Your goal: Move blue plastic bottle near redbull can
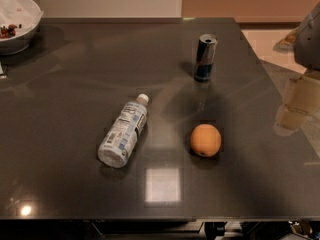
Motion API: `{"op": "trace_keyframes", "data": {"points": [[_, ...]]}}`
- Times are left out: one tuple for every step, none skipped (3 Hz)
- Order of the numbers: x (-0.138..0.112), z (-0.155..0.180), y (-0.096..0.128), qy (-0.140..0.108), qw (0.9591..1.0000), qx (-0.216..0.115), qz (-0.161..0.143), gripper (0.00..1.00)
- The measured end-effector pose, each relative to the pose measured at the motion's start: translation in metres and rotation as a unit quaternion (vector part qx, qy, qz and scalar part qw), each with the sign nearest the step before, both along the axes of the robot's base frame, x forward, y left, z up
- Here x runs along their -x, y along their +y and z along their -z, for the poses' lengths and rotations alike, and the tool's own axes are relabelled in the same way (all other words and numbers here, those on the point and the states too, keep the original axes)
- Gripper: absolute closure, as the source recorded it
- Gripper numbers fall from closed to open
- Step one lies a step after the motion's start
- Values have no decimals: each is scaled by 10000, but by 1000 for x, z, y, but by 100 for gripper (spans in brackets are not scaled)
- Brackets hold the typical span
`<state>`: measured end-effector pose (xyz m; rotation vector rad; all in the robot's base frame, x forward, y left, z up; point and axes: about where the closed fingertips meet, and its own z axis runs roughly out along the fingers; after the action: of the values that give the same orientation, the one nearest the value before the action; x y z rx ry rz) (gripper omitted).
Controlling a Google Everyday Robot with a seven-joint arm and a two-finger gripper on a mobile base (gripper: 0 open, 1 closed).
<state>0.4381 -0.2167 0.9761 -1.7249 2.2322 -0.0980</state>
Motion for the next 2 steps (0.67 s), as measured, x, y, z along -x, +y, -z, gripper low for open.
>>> {"op": "trace_keyframes", "data": {"points": [[0,0,0,-1,10000,0,0,0],[-5,-5,11,-19,9994,-147,-299,0]]}}
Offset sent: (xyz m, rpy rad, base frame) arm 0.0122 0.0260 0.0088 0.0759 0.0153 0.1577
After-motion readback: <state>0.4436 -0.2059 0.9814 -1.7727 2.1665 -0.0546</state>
